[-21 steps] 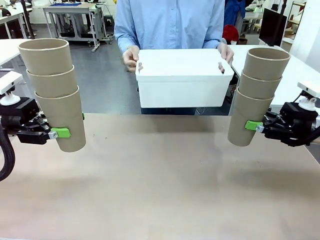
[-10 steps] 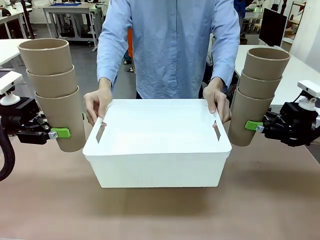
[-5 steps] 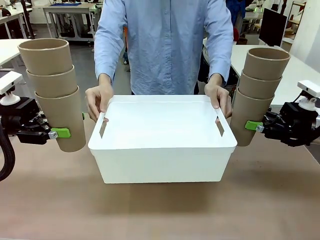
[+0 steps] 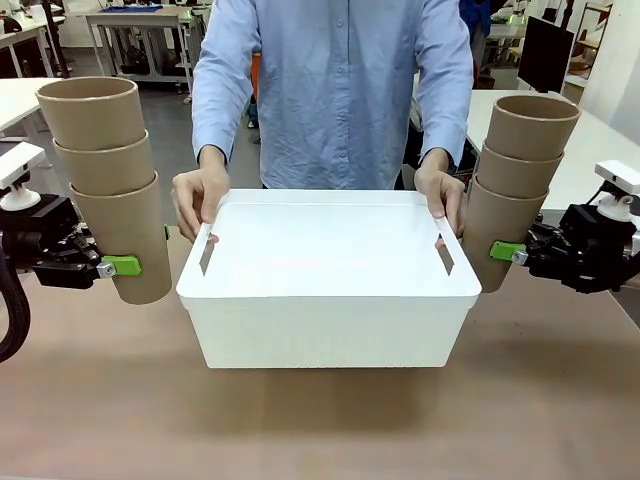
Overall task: Stack the cups and store them in the basket.
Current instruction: Place the stack of Reusable plastic cups into the Pantry Basket.
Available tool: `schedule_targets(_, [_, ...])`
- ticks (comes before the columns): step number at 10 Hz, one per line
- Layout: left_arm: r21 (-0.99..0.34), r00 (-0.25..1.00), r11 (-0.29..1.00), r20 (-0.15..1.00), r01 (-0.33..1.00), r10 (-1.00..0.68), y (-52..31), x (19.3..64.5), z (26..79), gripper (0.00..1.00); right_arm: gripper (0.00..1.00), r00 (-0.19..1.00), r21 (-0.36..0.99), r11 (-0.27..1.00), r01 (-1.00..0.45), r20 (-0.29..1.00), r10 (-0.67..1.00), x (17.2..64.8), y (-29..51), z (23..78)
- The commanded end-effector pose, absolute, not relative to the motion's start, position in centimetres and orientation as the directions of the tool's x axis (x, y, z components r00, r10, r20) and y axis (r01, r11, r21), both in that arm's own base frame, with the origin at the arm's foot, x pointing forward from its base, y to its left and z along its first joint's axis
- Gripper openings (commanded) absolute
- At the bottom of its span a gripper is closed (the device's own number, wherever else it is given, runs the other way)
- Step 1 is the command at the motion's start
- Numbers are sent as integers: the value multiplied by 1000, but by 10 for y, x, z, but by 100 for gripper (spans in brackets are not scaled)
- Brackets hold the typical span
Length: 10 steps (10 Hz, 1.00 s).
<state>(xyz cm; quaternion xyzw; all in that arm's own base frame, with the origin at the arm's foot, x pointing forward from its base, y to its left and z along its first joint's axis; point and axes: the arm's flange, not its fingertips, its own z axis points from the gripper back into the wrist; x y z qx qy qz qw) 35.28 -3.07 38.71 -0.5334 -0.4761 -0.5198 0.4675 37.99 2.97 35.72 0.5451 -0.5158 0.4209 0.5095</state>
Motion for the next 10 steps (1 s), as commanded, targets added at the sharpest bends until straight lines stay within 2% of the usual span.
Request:
schedule_targets(1, [-2, 6, -109, 1000, 994, 31, -31, 353, 391, 83, 87, 102, 112, 58, -992, 984, -143, 381, 30, 362])
schedule_targets(10, [-2, 6, -109, 1000, 994, 31, -31, 353, 391, 83, 87, 102, 112, 58, -992, 984, -143, 381, 30, 362])
